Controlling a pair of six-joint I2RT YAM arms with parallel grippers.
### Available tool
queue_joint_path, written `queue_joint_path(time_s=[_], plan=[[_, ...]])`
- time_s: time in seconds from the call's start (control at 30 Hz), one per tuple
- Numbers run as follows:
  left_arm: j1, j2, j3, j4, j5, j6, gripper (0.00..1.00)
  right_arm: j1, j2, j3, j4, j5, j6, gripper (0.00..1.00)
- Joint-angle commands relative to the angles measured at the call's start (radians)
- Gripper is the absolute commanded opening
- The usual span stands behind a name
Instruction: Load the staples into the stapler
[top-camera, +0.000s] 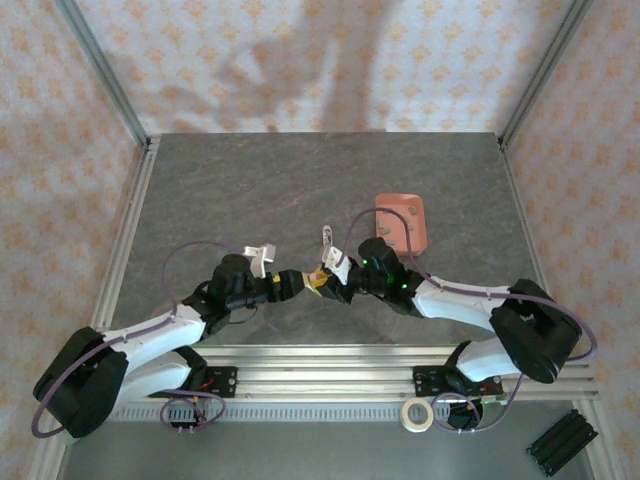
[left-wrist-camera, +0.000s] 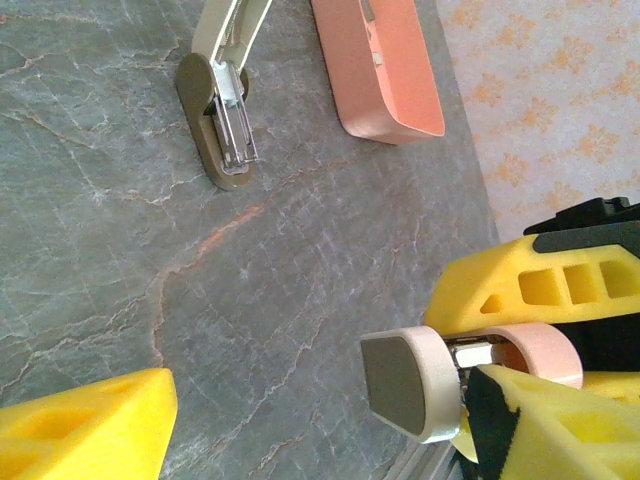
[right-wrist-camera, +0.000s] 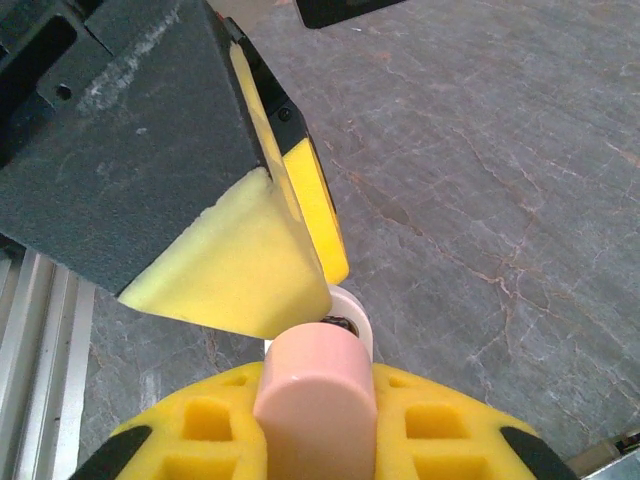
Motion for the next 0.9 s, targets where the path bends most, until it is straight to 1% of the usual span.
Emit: queue_joint_path(time_s=[0.0,0.17,0.33,0.57,0.73,0.87], plan=[[-0.005,-0.007,0.009,0.03,-0.008,0.012,0.77,0.003,-0.037,0.014,0.051,-0.014,0.009,0.18],[-0.007,-0.014,0.013,-0.086,-0.094,0.031,0.73,0.003,-0.069,0.014,0.048,-0.01,0.016,0.18],[-0.005,-0.016,0.003,-0.16,-0.176,0.047,0.73,0.004,-0.139,0.005,0.035,0.005,0.025,0.18],[-0.013,0.02,-0.011,-0.144,-0.192,0.053,0.73,0.003,-0.269,-0.001,0.041,0.032,0.049,0.18],[-0.041,0.06,-0.004,-0.126,-0.203,0.073,0.74,0.003,-0.312,-0.005,0.049,0.05,0.067,0.18],[-0.045,0.05,-0.008,-0.105,-0.204,0.071,0.75,0.001,-0.33,-0.029,0.035,0.079,0.071,0.19]])
